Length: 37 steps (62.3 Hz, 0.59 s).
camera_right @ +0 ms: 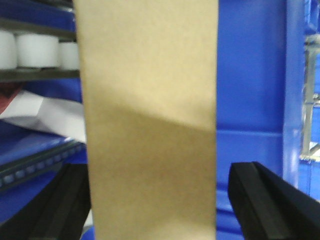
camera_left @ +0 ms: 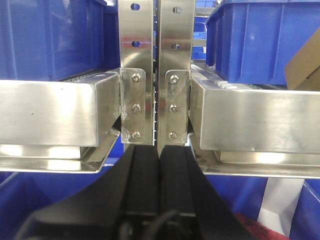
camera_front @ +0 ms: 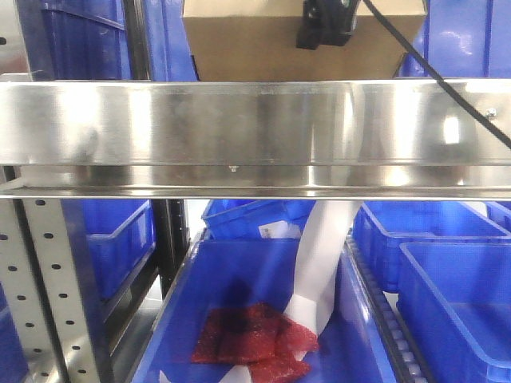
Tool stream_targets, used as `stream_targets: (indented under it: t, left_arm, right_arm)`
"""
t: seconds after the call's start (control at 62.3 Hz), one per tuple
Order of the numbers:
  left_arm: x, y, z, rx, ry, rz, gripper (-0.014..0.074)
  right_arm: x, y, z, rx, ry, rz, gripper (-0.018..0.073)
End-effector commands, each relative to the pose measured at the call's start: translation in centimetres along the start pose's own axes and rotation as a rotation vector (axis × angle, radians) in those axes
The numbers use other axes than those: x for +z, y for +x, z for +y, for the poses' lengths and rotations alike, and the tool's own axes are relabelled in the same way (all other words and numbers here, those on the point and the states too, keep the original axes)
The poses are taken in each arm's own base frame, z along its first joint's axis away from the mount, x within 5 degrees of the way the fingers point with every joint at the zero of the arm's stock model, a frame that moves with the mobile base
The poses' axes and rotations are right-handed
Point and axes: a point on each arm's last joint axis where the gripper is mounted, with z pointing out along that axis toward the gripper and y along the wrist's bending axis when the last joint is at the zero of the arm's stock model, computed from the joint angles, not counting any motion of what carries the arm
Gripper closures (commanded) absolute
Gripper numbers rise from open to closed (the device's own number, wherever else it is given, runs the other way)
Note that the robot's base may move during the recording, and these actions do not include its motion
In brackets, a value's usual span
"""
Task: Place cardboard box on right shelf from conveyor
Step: 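Raise the held box over the upper shelf with the right gripper, then lower the box onto the upper shelf and open the right gripper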
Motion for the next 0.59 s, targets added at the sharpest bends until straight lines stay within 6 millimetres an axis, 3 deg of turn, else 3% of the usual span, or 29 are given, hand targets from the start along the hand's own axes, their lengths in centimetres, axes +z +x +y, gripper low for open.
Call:
stream_targets:
  t: [0.0, 0.144, 0.465, 0.578]
  left_arm:
    - [-0.1, -0.6, 0.0, -0.005, -0.003, -0.087, 0.0713]
    - [-0.1, -0.6, 0.0, -0.005, -0.003, -0.087, 0.0713]
    - [-0.1, -0.6, 0.0, -0.005, -0.003, -0.087, 0.0712]
    - [-0.1, -0.6, 0.0, -0.005, -0.003, -0.087, 0.0712]
  right_arm:
    - [-3.3, -0.6, -2.7, 0.005, 0.103, -0.05, -0.0076]
    - [-4.6, -1.3, -2.6, 0.004, 0.102, -0.056, -0.0076]
    - [-7.3, -0.7, -4.0, 0.047, 0.142, -0.063, -0.0073]
    - [-8.0, -0.5, -4.3, 0.101, 0.156, -0.076, 0.001]
